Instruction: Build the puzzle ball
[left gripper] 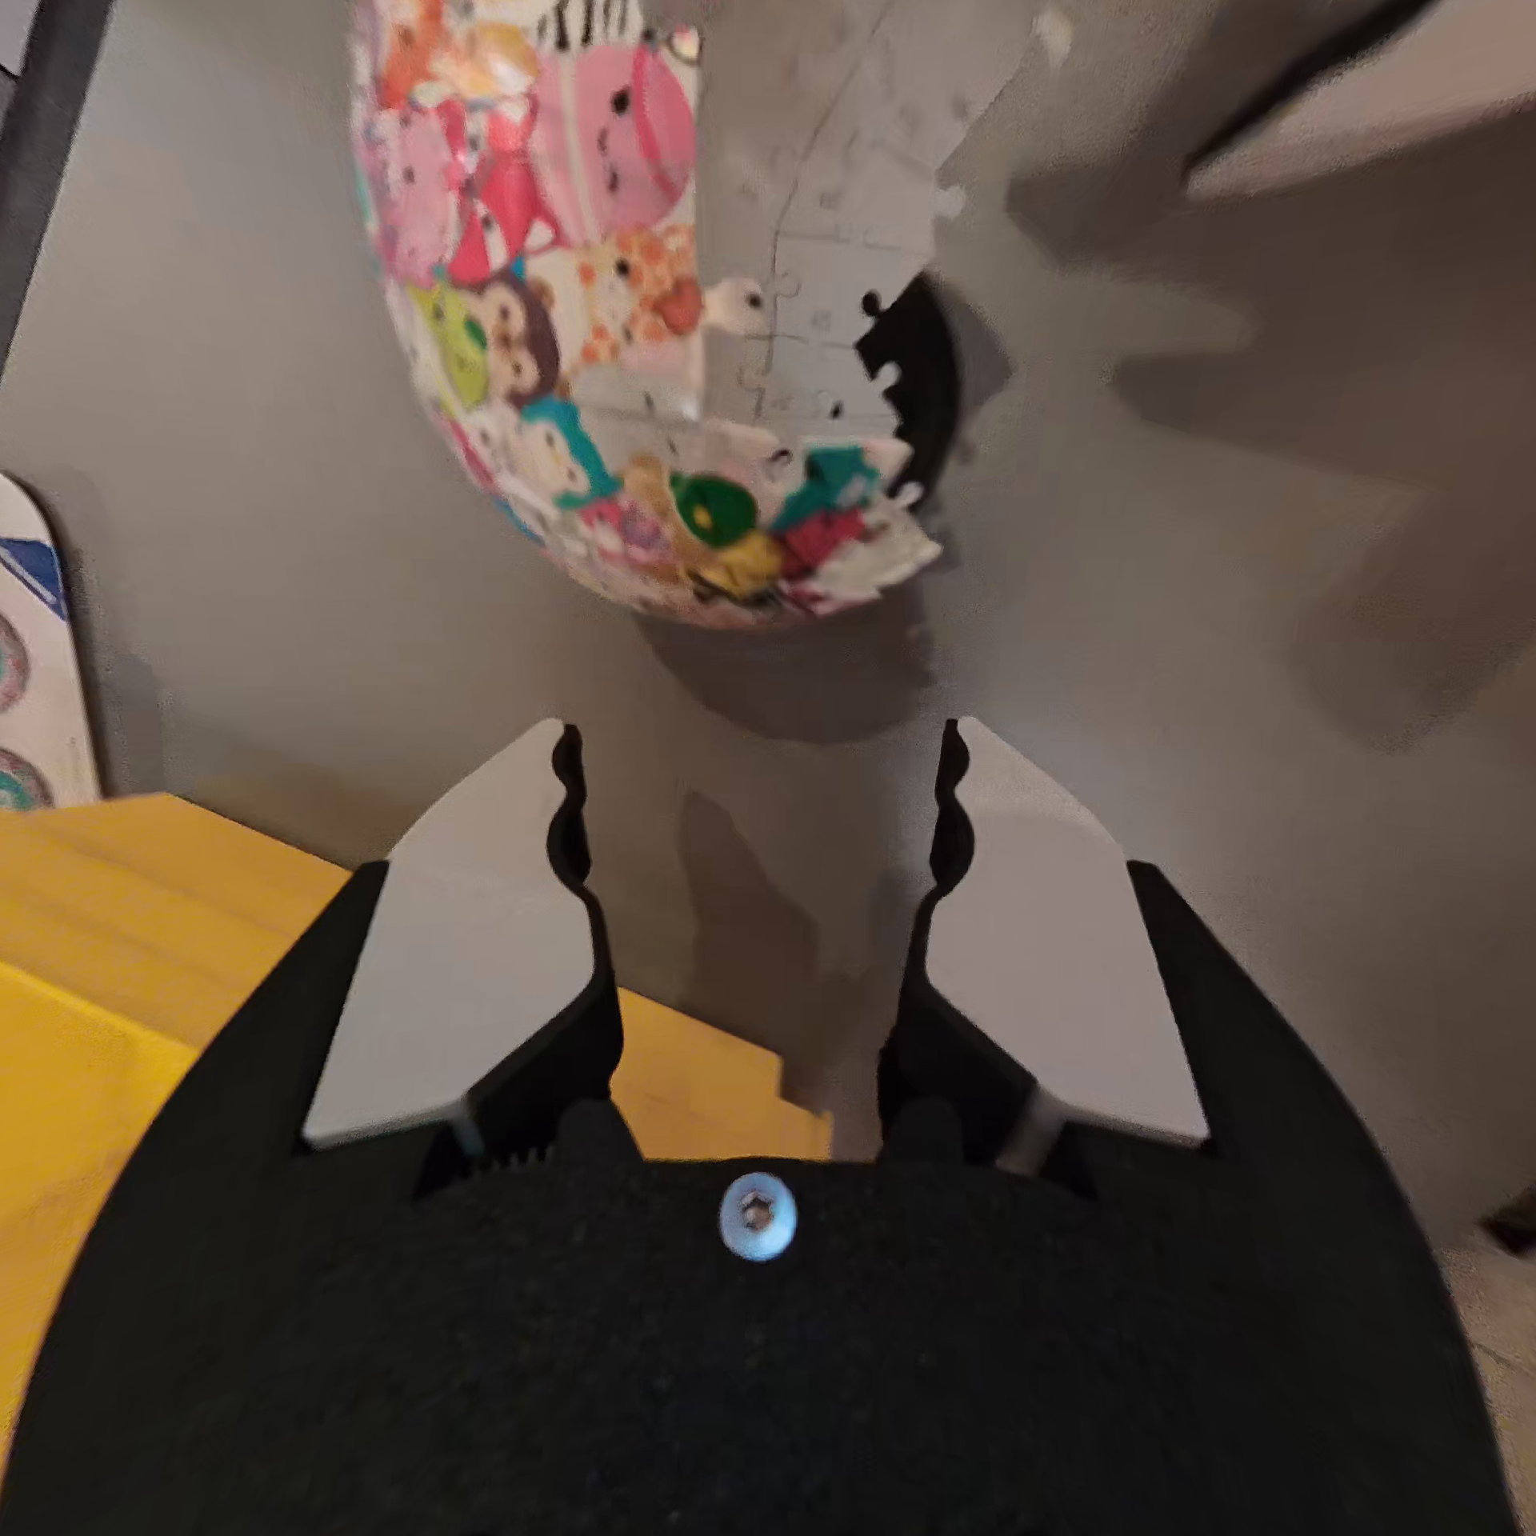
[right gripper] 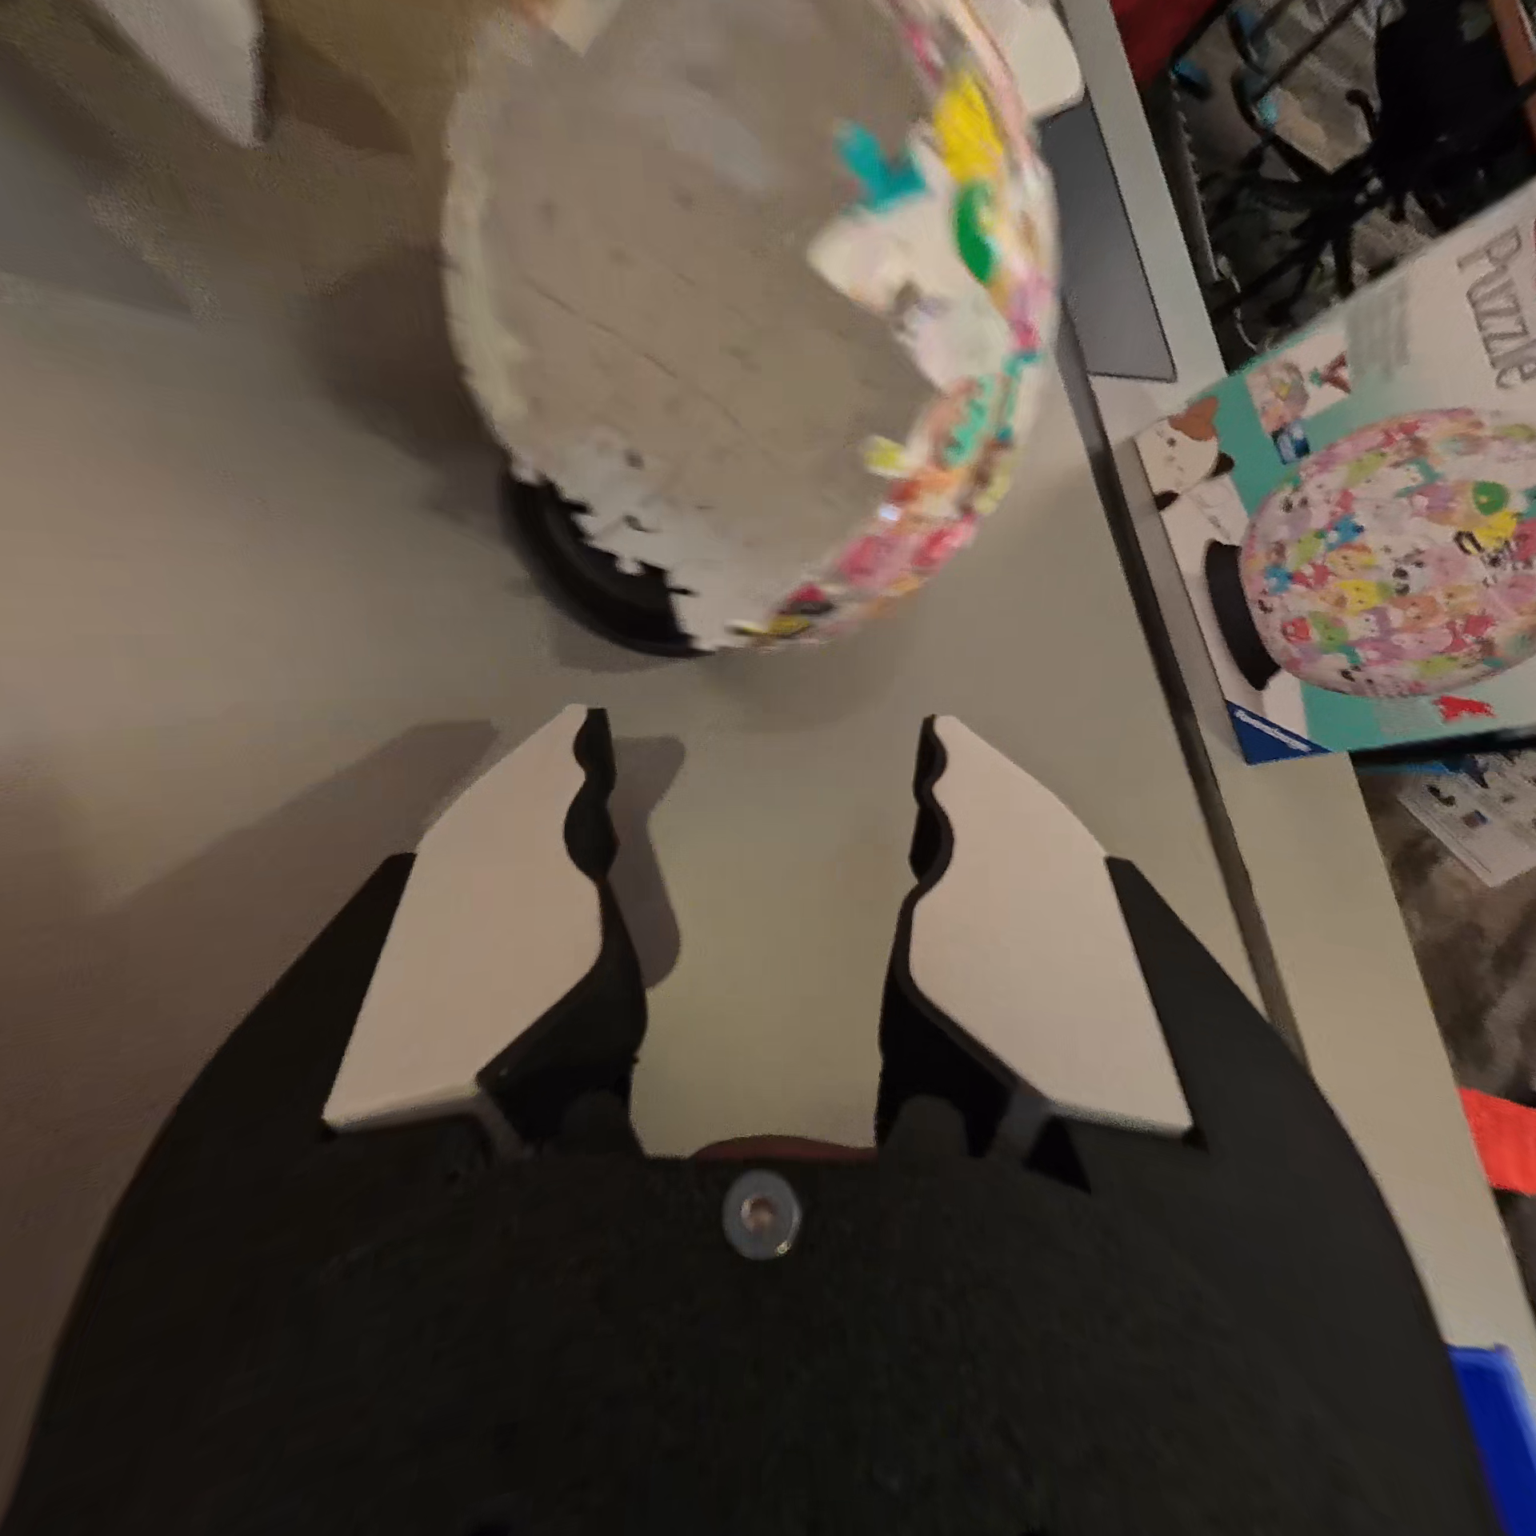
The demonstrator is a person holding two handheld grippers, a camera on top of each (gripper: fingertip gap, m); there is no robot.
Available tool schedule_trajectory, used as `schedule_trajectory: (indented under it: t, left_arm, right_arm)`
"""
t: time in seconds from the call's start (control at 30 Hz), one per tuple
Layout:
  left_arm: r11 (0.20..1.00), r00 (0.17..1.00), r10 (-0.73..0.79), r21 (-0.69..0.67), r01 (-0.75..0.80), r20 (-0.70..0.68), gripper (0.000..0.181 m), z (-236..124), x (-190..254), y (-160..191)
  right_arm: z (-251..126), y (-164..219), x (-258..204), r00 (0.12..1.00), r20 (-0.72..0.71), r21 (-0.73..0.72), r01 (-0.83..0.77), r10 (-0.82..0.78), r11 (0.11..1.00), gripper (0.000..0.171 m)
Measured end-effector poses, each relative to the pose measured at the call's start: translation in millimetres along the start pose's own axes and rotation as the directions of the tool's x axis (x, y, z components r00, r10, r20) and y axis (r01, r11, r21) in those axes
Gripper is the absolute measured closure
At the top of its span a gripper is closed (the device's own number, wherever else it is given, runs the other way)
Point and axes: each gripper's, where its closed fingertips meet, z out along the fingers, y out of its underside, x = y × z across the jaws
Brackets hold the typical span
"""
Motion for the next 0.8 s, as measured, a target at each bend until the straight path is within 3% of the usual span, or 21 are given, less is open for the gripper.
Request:
schedule_trajectory:
  t: [0.13,0.3,0.47,0.53,0.8]
  left_arm:
    - [0.958,0.984,-0.135,0.239,0.16,-0.117,0.101,-44,32,4]
    - [0.871,0.941,-0.148,0.411,0.27,-0.303,0.106,-65,86,13]
    - [0.866,0.909,-0.142,0.395,0.305,-0.391,0.105,-61,113,23]
    - [0.877,0.903,-0.14,0.373,0.304,-0.407,0.105,-56,115,26]
    - [0.898,0.896,-0.123,0.337,0.284,-0.428,0.105,-45,107,23]
  right_arm:
    - [1,-30,-66,0.986,0.166,0.068,-0.015,0.004,0.998,0.113]
    - [40,-35,-82,0.982,0.182,-0.034,-0.049,0.054,0.998,0.109]
    - [57,-35,-75,0.985,0.173,-0.091,0.03,-0.014,0.995,0.102]
    - [60,-37,-79,0.979,0.201,-0.091,0.033,-0.014,0.995,0.107]
    - [64,-34,-82,0.954,0.257,-0.174,-0.109,0.152,0.979,0.113]
